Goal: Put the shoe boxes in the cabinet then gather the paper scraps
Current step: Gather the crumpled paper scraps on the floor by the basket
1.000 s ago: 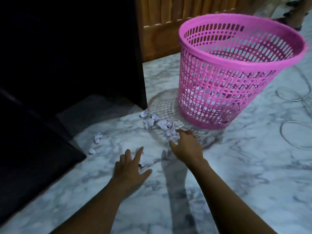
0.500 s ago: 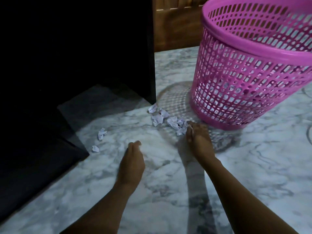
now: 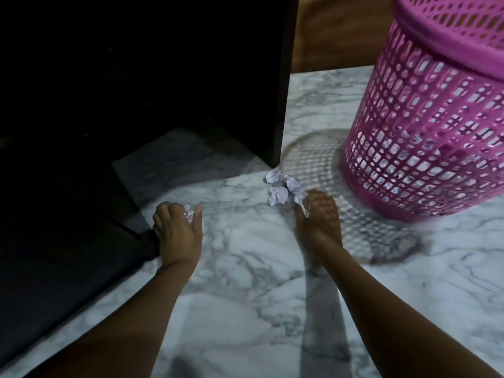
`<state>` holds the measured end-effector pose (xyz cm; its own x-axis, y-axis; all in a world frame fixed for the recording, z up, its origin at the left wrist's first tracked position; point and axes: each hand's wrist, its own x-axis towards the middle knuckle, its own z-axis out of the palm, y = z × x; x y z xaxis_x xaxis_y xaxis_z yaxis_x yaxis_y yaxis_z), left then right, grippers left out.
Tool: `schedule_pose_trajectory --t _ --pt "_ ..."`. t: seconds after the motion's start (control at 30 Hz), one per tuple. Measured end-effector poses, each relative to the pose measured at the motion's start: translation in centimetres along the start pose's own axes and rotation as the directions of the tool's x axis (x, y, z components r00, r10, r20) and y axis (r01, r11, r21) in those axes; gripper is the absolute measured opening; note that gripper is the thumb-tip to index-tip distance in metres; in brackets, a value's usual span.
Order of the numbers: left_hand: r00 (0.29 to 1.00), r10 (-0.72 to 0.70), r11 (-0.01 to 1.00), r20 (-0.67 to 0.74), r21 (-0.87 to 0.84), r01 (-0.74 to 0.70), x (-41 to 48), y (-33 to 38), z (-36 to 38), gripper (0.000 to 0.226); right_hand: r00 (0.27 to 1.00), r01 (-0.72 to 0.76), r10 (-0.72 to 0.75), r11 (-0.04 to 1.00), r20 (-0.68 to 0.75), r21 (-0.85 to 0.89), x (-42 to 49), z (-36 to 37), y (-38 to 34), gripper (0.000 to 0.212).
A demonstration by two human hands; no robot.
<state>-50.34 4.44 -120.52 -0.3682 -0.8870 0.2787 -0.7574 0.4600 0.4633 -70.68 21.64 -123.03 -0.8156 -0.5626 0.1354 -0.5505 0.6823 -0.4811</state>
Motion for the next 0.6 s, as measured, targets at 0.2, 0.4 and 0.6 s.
schedule_pose_trajectory --t 0.2,0.4,0.6 --pt "0.993 -0.025 0.999 0.111 -0.031 0.029 -0.8 -2.2 2.0 0.044 0.992 -0.127 0.125 0.963 0.024 0.237 -0.7 -2.5 -1.1 0.018" --pt "0.998 0.03 0.994 0.046 -0.109 -0.025 -1.2 -1.9 2.1 0.023 0.987 -0.067 0.108 0.95 -0.118 0.306 1.8 -4.1 -2.4 0.046" --pt "0.994 0.107 0.988 0.014 -0.117 -0.105 -0.6 -1.3 2.2 0.019 0.995 0.075 -0.073 0.997 0.062 -0.034 4.6 -2.9 -5.0 0.038"
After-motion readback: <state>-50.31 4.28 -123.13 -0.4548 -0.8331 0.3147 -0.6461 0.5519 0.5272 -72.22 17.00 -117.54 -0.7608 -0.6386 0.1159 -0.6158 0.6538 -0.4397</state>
